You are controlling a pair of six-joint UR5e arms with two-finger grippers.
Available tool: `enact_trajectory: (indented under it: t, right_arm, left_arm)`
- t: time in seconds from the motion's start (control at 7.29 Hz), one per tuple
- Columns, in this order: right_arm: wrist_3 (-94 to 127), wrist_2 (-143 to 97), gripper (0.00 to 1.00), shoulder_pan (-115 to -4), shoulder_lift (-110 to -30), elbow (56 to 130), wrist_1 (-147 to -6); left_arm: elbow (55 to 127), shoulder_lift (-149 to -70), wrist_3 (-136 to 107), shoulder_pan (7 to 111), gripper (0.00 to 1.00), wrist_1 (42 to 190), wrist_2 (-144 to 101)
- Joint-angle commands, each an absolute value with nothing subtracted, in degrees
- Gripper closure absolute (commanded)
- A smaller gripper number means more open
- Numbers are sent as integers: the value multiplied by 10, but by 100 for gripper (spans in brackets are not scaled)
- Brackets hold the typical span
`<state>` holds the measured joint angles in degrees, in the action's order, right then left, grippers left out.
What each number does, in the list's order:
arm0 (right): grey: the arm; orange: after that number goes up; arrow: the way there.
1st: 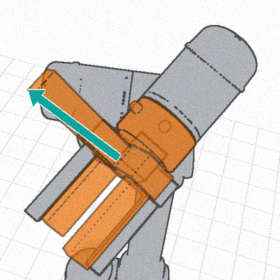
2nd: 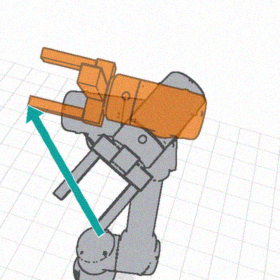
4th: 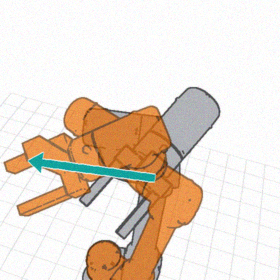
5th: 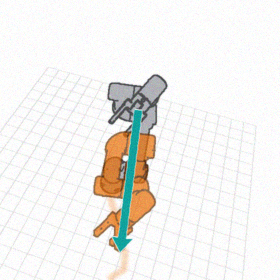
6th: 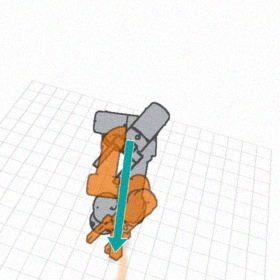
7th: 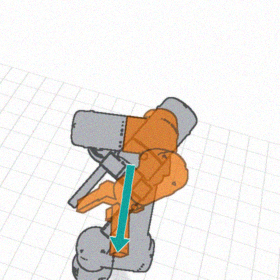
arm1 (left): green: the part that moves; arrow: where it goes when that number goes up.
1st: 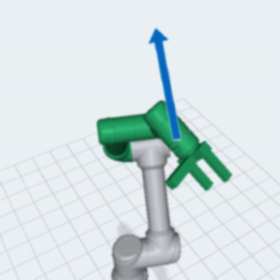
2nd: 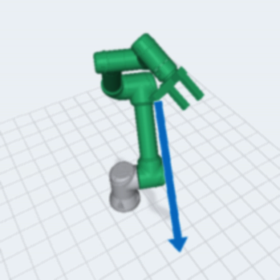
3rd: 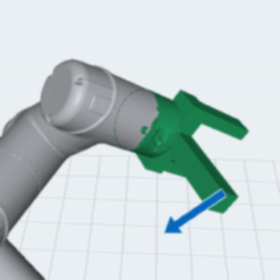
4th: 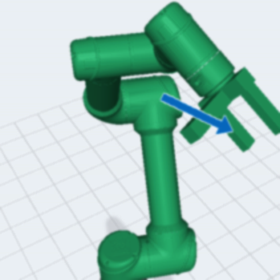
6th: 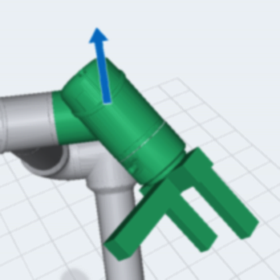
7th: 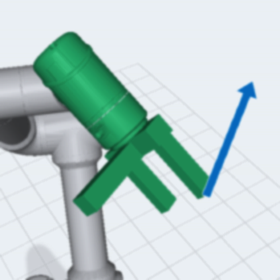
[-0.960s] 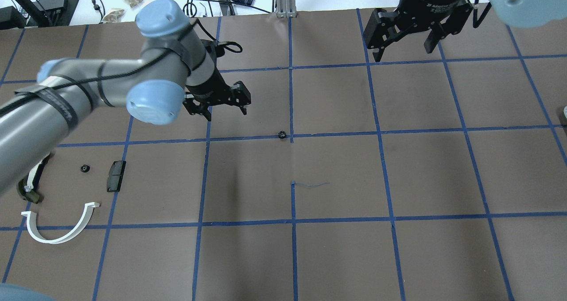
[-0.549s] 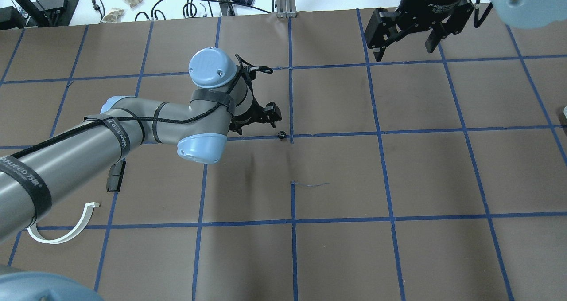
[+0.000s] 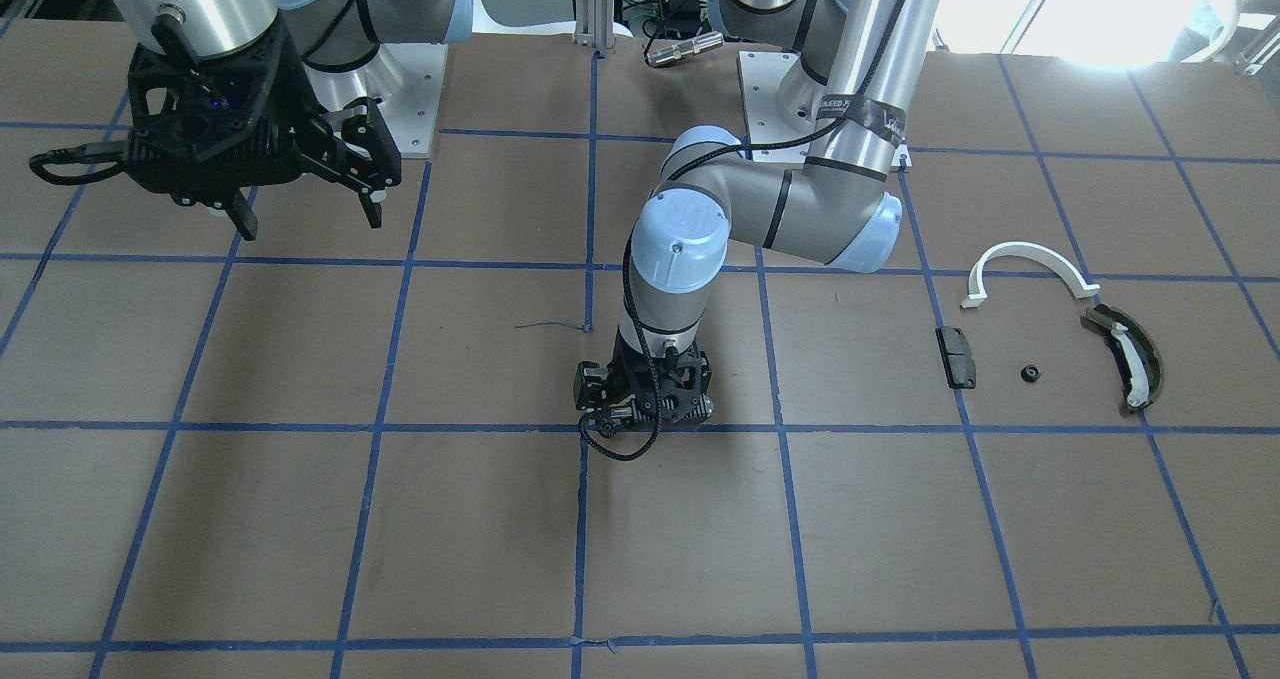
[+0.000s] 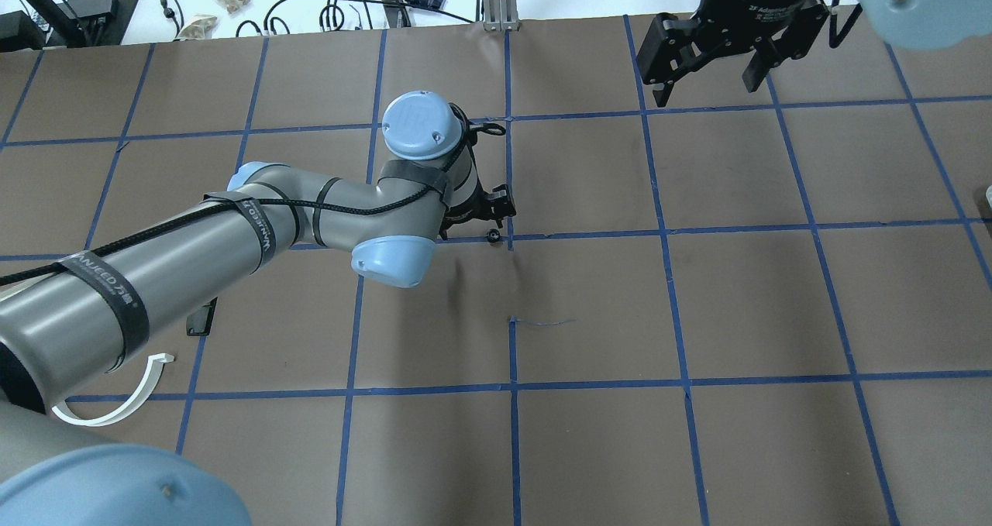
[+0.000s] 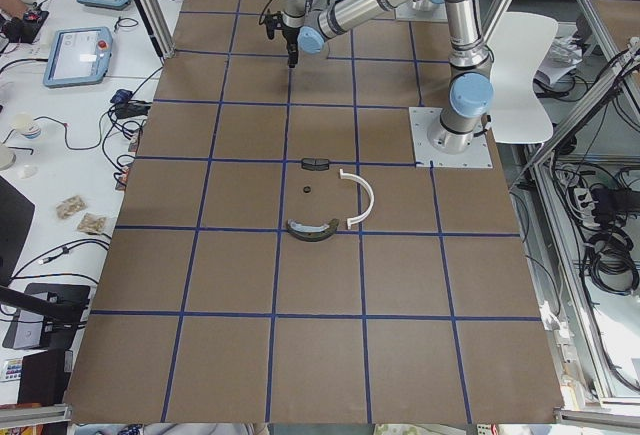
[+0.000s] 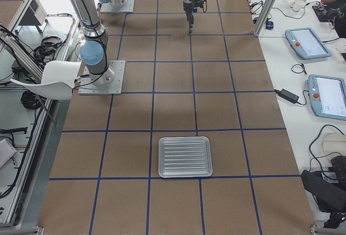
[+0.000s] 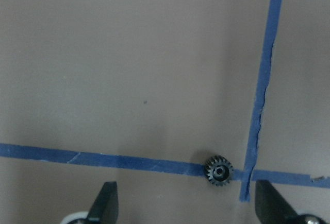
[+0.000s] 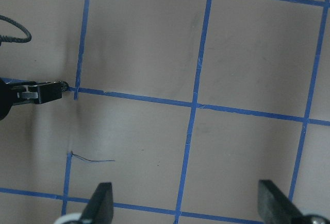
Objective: Place bearing gear from tray to pile
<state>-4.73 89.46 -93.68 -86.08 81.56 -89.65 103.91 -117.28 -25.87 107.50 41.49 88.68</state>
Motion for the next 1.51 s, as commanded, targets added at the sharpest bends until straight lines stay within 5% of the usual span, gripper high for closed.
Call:
enact_trajectory:
  t: [0.0, 0.27, 1.1, 1.37]
  right_arm:
    - [-52, 896, 0, -937, -861, 816, -896]
    - [-51, 897, 0, -937, -861, 816, -895]
    - [-48, 895, 0, -938, -860, 816, -900]
    - [-48, 895, 0, -938, -860, 816, -901]
  left_arm:
    - [1031, -1198, -265, 1087, 17, 414, 904]
    - [1018, -1206, -264, 1090, 37, 416, 902]
    - [1015, -1213, -268, 1100, 48, 416, 903]
    - [1015, -1213, -268, 1108, 80, 429, 904]
